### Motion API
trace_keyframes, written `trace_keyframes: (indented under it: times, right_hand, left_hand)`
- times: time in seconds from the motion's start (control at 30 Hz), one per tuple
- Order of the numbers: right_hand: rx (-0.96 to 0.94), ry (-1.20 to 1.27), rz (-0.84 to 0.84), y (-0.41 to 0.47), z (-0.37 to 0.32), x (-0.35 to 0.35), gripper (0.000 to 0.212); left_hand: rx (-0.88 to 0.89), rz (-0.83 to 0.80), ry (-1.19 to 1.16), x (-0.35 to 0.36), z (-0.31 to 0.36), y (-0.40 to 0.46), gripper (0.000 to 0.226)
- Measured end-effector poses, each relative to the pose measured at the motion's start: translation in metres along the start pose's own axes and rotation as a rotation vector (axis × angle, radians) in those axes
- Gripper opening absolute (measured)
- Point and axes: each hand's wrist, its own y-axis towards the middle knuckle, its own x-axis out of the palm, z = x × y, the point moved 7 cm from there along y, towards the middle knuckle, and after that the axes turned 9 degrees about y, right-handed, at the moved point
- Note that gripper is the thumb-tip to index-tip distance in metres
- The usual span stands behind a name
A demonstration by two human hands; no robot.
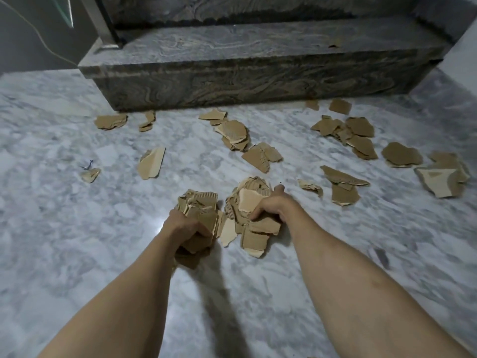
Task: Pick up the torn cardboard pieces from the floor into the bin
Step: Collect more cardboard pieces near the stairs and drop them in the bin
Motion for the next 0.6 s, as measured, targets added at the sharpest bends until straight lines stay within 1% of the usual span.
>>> trace_keyframes:
  times: [0.03,0.07,0.13,0.17,0.23,0.3,0.33,0.37,0.43,0.53,0.6]
  right_hand:
    - [-0.007,-0.066,0.015,0.005,-0.002,0.007,0.127]
    - [-0.023,-0.142,0.052,0.005,-0.005,0.012,0.123]
    - [-0.050,-0.296,0.151,0.005,-0.013,0.015,0.097]
    - [-0.056,-0.341,0.186,0.006,-0.016,0.016,0.088]
    - [-0.075,-0.373,0.188,0.007,-0.020,0.021,0.087]
    - [-0.112,-0.387,0.164,0.008,-0.024,0.022,0.087]
    - [-0.127,-0.379,0.146,0.005,-0.026,0.021,0.086]
    - [-0.138,-0.351,0.122,0.006,-0.027,0.019,0.085]
    - [-0.159,-0.206,0.069,0.003,-0.027,0.012,0.081]
    - [-0.133,0.043,0.017,-0.011,-0.017,-0.008,0.054]
    - [-0.101,0.113,-0.001,-0.025,-0.005,-0.026,0.047]
  left_hand:
    - [0.007,0.025,0.011,-0.001,0.002,0.002,0.070]
    - [0.020,0.046,0.016,-0.002,0.004,0.005,0.062]
    - [0.053,0.043,0.005,-0.001,0.007,0.008,0.058]
    - [0.075,0.040,-0.008,0.000,0.009,0.008,0.060]
    - [0.111,0.033,-0.028,0.000,0.011,0.008,0.061]
    - [0.131,0.015,-0.043,-0.001,0.013,0.006,0.053]
    - [0.144,0.000,-0.058,-0.003,0.013,0.004,0.049]
    - [0.156,-0.018,-0.081,-0.004,0.012,0.002,0.052]
    - [0.154,-0.027,-0.126,-0.010,0.004,-0.002,0.061]
    - [0.125,-0.047,-0.222,-0.016,-0.017,-0.009,0.049]
    - [0.134,-0.102,-0.207,-0.010,-0.023,-0.019,0.049]
